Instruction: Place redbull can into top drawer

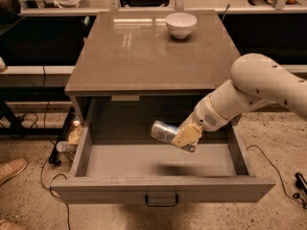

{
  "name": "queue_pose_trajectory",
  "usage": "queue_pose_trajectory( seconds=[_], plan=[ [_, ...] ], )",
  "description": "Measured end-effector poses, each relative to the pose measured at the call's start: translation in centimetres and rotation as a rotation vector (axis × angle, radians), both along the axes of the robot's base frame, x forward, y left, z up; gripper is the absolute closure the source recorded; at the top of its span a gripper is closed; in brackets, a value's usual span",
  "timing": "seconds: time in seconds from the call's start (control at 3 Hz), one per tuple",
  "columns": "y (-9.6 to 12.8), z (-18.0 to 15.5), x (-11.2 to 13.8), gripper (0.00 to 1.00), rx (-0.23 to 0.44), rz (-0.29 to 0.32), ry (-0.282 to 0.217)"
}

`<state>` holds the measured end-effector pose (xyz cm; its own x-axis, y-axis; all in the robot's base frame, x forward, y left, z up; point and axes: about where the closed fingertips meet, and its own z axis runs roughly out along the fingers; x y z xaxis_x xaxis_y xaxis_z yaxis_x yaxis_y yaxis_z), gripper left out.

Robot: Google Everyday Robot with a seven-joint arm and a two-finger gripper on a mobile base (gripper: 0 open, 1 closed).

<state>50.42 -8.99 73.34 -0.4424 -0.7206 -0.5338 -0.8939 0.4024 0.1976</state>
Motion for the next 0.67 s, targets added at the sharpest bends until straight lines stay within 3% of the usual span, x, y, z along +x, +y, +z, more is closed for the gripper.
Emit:
queue_pose_trajectory(
  seconds=[0.67],
  plan=[
    [0.9,-3.9,1.0,1.0,0.065,-0.053,-0.031]
  ],
)
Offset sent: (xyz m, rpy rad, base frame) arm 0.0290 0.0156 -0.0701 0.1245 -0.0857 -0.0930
